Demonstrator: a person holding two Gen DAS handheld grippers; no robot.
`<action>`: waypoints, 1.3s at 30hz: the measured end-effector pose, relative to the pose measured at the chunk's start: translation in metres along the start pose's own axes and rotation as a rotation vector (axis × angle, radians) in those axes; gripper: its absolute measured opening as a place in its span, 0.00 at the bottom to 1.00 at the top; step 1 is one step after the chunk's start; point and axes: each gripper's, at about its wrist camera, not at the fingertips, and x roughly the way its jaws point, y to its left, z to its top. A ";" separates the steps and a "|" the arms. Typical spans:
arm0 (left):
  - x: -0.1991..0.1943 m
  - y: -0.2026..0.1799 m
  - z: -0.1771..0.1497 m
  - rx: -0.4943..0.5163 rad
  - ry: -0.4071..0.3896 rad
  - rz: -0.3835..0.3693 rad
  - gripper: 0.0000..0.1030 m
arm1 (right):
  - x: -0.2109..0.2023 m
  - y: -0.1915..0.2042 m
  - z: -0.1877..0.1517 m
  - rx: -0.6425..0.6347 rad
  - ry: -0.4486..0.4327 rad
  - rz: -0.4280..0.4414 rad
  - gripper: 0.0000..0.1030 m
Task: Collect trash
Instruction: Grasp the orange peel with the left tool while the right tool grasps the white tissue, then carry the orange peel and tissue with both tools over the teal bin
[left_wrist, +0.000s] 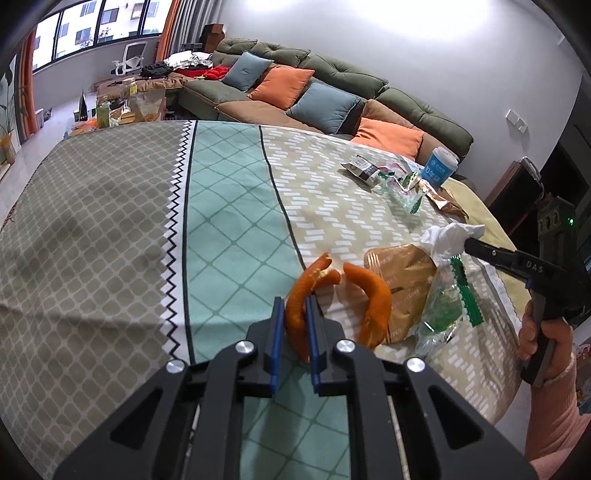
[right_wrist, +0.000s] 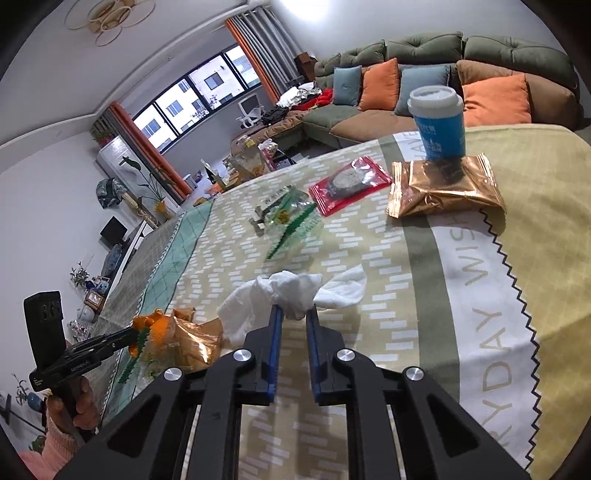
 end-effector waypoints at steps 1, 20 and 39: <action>-0.001 0.000 -0.001 0.000 -0.001 0.001 0.13 | -0.002 0.001 0.000 -0.002 -0.007 0.000 0.11; -0.038 0.009 -0.009 -0.021 -0.067 0.029 0.12 | -0.006 0.009 0.012 -0.002 -0.044 -0.024 0.06; -0.056 0.026 -0.021 -0.048 -0.088 0.049 0.12 | 0.006 0.013 0.009 -0.008 -0.020 -0.009 0.08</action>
